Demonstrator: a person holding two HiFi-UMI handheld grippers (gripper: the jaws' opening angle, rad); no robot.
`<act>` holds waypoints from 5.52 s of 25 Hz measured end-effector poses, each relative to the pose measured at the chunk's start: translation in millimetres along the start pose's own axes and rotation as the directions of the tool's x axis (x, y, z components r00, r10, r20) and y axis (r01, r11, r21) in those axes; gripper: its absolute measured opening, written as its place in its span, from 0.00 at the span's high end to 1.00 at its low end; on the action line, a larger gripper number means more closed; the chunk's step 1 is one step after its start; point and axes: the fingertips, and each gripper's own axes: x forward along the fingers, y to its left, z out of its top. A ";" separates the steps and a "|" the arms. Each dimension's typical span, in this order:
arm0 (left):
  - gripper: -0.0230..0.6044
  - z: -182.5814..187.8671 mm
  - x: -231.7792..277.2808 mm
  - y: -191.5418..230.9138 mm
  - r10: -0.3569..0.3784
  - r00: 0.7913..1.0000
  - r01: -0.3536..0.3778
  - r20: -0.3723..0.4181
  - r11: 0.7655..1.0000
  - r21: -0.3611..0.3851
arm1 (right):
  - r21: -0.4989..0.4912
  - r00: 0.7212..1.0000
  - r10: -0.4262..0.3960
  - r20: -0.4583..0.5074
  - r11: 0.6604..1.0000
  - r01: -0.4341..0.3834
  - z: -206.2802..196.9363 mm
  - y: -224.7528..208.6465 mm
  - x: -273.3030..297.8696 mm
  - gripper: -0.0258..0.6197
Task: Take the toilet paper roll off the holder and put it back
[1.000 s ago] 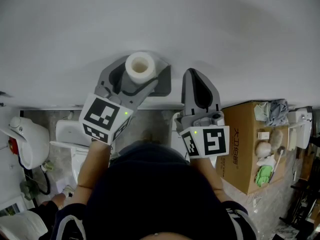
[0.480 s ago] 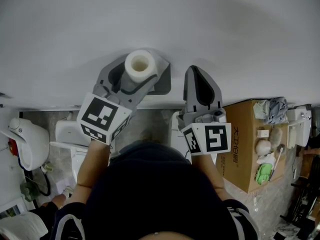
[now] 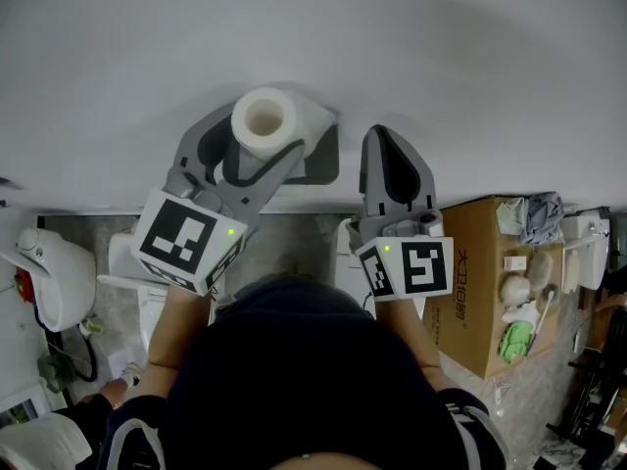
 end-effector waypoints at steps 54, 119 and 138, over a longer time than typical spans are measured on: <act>0.48 12.1 -56.0 61.0 0.231 0.972 -0.229 0.034 0.972 -0.051 | -0.014 1.000 0.003 0.002 1.000 -0.003 0.0 -3.5 -7.8 0.94; 0.48 -19.9 -2.9 15.1 0.164 0.986 -0.165 -0.021 0.986 -0.034 | 0.015 0.999 0.049 0.005 0.999 -0.049 -17.0 -25.3 -21.4 0.93; 0.48 -42.9 14.5 7.2 0.112 0.990 -0.115 -0.086 0.993 -0.037 | 0.018 0.999 0.044 -0.002 0.999 -0.044 -19.9 -27.3 -19.2 0.93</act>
